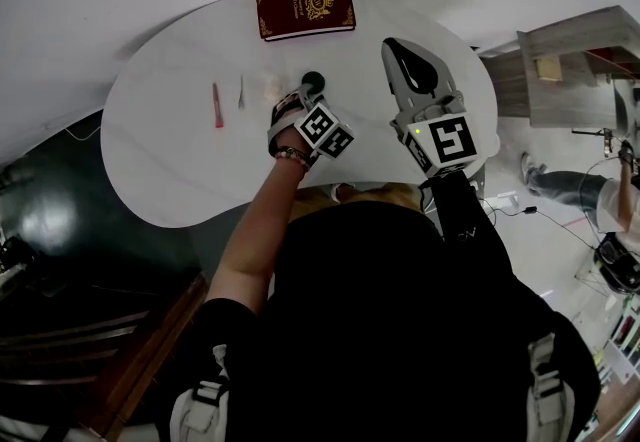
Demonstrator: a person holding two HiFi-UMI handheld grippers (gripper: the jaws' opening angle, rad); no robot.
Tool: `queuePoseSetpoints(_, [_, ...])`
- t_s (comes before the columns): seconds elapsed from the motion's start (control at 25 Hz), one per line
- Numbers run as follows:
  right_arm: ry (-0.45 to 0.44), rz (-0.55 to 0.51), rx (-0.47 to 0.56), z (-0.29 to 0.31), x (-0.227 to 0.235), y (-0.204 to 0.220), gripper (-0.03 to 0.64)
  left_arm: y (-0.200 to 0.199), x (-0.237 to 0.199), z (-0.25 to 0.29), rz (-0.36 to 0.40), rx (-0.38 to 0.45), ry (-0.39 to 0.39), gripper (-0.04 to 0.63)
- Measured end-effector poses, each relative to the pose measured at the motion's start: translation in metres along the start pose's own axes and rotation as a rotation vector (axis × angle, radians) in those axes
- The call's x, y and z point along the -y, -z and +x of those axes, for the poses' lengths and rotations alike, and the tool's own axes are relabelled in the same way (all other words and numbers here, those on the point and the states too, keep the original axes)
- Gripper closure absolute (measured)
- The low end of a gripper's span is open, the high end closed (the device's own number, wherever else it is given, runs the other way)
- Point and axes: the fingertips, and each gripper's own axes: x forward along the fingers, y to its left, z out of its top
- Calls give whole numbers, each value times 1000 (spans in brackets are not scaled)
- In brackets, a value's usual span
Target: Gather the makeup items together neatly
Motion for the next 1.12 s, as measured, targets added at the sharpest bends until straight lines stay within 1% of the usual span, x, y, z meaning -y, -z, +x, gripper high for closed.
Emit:
queuePoseSetpoints(0.32, [-13,2,3,0,-2,-1,612,1,-3,-8,-34,7,-4,474])
queuePoseSetpoints(0.4, [-18,2,5,1,-4,-2,612,1,-5,-12,-49,15,-6,462])
queuePoseSetpoints(0.6, [-21,15,19,3,-12,-5,612,5,-17,-31,-86,38,-39,460])
queuePoseSetpoints(0.68, [-16,27,41,5,-17,-12,612,6,-24,-40,-118,61,-49,460])
queuePoseSetpoints(0.8, [-5,24,26,7,-21,-13,612,5,-39,-58,-213,111,-44,460])
queuePoseSetpoints(0.92, [0,24,31,11,-30,-19,612,1,-57,-80,-280,182,-55,460])
queuePoseSetpoints(1.04, [2,16,31,19,-44,-25,612,-3,-74,-106,-346,273,-55,460])
queuePoseSetpoints(1.12, [1,12,34,25,-56,-30,612,-5,-87,-124,-371,348,-60,460])
